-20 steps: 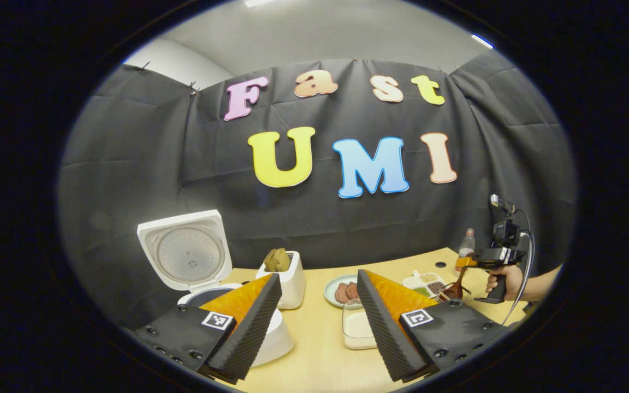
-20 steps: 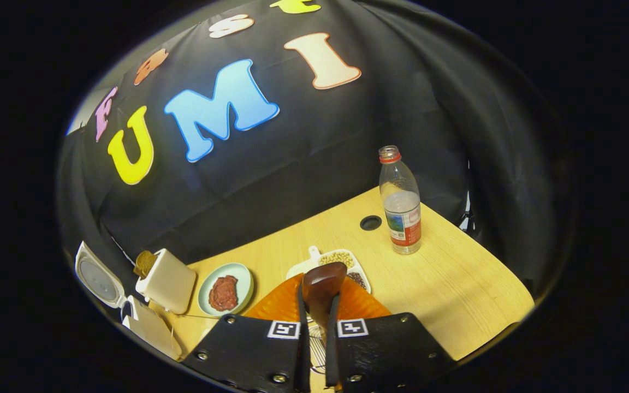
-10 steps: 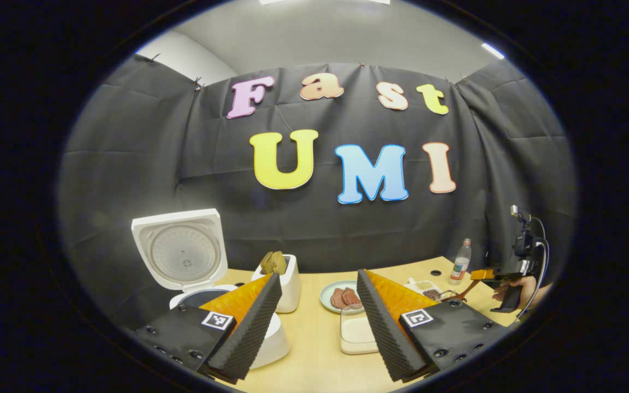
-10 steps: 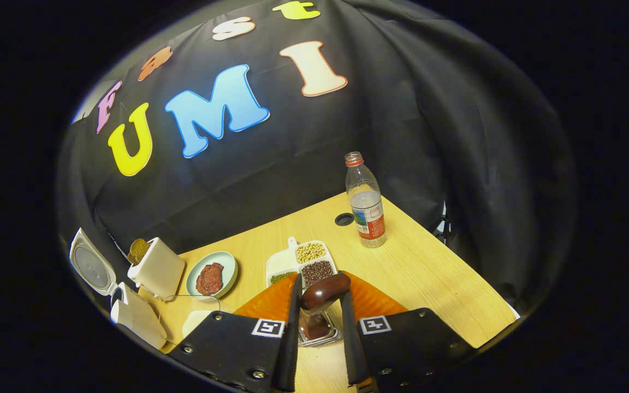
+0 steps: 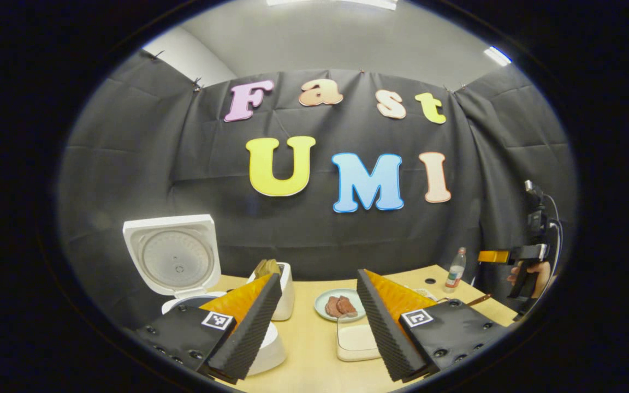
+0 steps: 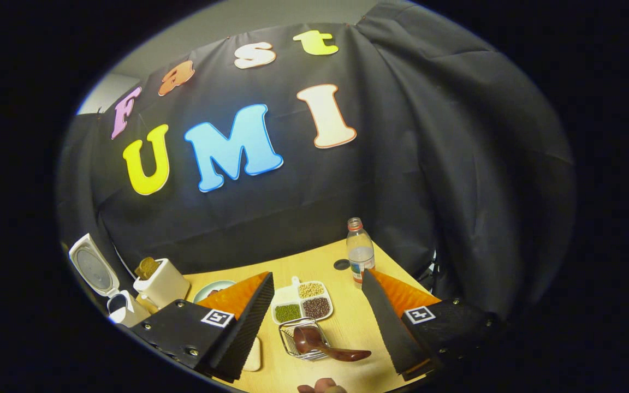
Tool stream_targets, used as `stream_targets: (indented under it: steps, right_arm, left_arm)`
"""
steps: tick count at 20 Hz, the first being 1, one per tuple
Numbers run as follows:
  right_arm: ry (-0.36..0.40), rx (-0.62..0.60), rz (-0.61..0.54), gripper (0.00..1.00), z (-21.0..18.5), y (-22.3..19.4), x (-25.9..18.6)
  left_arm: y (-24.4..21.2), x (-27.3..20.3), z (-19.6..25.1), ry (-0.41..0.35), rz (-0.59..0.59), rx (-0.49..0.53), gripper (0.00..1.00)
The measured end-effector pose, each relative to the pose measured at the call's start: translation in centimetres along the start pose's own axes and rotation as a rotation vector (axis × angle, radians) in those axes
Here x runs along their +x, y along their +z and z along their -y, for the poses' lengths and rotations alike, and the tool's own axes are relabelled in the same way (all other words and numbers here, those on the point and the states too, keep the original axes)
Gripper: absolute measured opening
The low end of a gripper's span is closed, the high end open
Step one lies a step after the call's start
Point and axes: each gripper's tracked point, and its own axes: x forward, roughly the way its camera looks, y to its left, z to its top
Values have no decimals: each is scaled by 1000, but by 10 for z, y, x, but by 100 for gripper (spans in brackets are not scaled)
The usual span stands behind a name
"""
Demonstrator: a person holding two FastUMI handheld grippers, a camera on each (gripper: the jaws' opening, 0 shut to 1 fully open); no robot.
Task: Close the left gripper, press the button to open the rice cooker; take a wooden spoon from the chopstick holder with the right hand, scoop a spoonful of rice and pour it into the rice cooker, then put the wooden spoon back into the chopstick holder.
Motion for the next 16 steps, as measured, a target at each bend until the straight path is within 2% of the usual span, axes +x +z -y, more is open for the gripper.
stream_targets:
  steps: [1, 3, 4, 5, 8, 10, 12, 16]
  right_arm:
    - [7, 6, 11, 98, -4, 8, -8]
    - [31, 19, 27, 98, -15, 21, -23]
    - [49, 21, 38, 98, -23, 27, -31]
    - [68, 19, 46, 98, -30, 32, -39]
    - [107, -4, 72, 98, -54, 42, -57]
    - [127, -26, 79, 98, -64, 45, -64]
    - [141, -29, 75, 98, -77, 44, -68]
    - [151, -17, 69, 98, -94, 39, -71]
  left_arm:
    - [2, 1, -6, 8, 3, -1, 99]
    - [10, 4, -23, 31, 12, -10, 93]
    - [13, 10, -34, 49, 17, -12, 99]
    - [15, 13, -48, 70, 15, -15, 99]
    - [29, 23, -91, 125, 28, -14, 93]
    - [46, 30, -119, 157, 51, 2, 93]
    - [63, 41, -150, 200, 69, 12, 99]
    - [90, 71, -208, 261, 76, -25, 99]
